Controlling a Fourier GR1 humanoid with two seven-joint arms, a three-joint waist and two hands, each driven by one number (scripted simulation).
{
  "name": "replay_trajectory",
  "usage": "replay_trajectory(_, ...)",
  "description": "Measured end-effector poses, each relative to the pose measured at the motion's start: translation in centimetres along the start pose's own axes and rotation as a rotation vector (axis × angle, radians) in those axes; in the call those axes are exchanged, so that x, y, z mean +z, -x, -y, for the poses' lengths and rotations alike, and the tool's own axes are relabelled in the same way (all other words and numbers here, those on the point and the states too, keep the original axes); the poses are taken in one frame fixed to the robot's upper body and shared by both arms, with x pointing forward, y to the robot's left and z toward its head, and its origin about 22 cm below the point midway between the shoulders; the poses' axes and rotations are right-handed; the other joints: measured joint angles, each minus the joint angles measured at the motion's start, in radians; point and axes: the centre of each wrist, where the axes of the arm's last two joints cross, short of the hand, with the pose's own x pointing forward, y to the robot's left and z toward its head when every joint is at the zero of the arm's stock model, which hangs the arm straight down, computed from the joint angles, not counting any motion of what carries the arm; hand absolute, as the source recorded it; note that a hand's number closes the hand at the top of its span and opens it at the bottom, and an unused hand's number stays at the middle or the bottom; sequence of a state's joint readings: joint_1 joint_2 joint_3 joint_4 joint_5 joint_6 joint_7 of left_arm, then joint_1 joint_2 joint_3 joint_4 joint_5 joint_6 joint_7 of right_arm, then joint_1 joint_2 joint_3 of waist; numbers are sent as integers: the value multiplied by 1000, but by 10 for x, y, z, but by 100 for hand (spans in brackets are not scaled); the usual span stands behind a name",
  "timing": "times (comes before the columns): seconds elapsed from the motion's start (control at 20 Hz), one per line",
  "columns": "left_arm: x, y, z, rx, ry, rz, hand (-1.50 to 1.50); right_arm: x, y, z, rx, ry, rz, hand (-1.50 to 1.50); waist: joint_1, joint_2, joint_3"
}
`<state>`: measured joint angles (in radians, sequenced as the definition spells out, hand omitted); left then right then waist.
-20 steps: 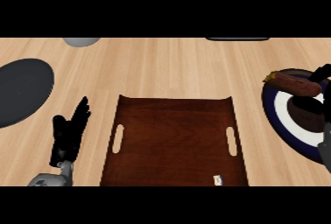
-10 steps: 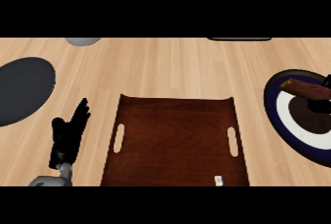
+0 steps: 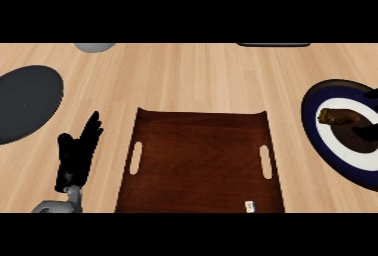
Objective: Pick the sweet potato from the tray and place it in the plate
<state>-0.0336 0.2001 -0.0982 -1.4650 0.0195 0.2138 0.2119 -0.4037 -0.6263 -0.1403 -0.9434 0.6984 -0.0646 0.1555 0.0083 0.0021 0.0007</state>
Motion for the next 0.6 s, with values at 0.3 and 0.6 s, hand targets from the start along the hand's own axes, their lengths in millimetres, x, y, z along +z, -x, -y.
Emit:
replay_trajectory(0.3, -1, 6, 1, -3, -12, -10, 0, 3, 8, 5, -233, 62, 190, -150, -13, -3, 1)
replay_trajectory(0.6, 1, 6, -2, 5, -21, -10, 0, 8, 26, 18, -600, 177, 289, -150, -23, -7, 1)
